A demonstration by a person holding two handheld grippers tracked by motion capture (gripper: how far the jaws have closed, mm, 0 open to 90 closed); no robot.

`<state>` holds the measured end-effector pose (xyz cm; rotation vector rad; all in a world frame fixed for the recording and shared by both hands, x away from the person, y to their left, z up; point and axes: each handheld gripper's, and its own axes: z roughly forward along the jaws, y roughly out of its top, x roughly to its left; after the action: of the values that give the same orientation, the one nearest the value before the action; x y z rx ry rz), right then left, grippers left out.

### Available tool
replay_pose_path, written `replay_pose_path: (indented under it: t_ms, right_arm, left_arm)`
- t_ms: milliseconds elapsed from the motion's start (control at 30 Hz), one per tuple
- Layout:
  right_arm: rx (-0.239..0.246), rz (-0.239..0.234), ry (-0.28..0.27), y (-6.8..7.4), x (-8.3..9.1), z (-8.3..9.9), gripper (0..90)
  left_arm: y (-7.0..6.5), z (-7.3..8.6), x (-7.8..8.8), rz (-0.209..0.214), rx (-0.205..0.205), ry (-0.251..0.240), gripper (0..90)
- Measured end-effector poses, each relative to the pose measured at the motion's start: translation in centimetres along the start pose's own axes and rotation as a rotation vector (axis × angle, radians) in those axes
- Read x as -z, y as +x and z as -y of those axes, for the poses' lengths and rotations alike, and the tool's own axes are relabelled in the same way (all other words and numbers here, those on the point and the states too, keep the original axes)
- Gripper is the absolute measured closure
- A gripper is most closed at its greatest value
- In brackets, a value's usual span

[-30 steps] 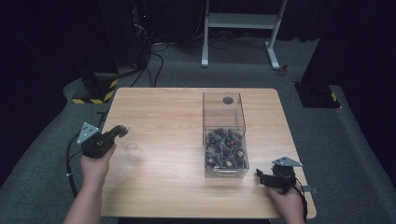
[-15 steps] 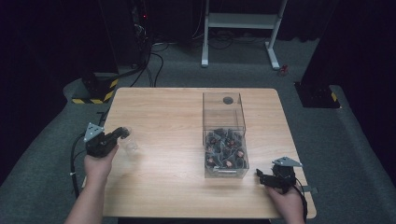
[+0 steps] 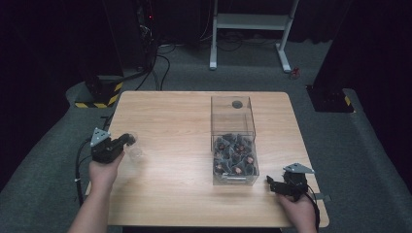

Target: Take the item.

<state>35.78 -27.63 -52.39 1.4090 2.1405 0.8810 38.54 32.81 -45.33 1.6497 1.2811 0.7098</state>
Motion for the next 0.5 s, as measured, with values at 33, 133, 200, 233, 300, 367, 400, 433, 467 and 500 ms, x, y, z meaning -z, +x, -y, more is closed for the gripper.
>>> replay_pose_path:
  t_ms: [33,133,200,233,300,367,400,433,467,500]
  right_arm:
    - [0.000,-0.001,0.000,0.0,0.0,0.0,15.8]
    - [0.000,-0.001,0.000,0.0,0.0,0.0,15.8]
    - [0.000,0.000,0.000,0.0,0.0,0.0,15.8]
    - [0.000,0.000,0.000,0.0,0.0,0.0,15.8]
    - [0.000,0.000,0.000,0.0,0.0,0.0,15.8]
    - [0.000,-0.002,0.001,0.0,0.0,0.0,15.9]
    - [-0.001,-0.002,0.001,0.0,0.0,0.0,15.9]
    - [0.000,-0.002,0.001,0.0,0.0,0.0,15.9]
    - [0.000,-0.002,0.001,0.0,0.0,0.0,15.9]
    - [0.000,-0.002,0.001,0.0,0.0,0.0,15.9]
  left_arm:
    - [0.0,0.0,0.0,0.001,-0.003,0.000,87.0]
    - [-0.1,0.0,0.1,0.007,0.001,-0.004,82.3]
    - [-0.1,-0.1,0.2,0.010,-0.001,-0.012,78.2]
    - [-0.2,-0.1,0.3,0.015,0.006,-0.016,75.9]
    - [-0.4,-0.2,0.5,0.019,0.005,-0.018,70.9]
    - [-0.6,-0.3,0.7,0.026,-0.005,-0.021,66.2]
    - [-0.8,-0.3,0.7,0.028,-0.004,-0.021,64.5]
    - [-0.9,-0.3,0.8,0.028,-0.006,-0.021,62.3]
    - [-1.0,-0.4,0.9,0.032,-0.007,-0.019,61.2]
    - [-1.1,-0.4,0.9,0.036,-0.010,-0.018,59.8]
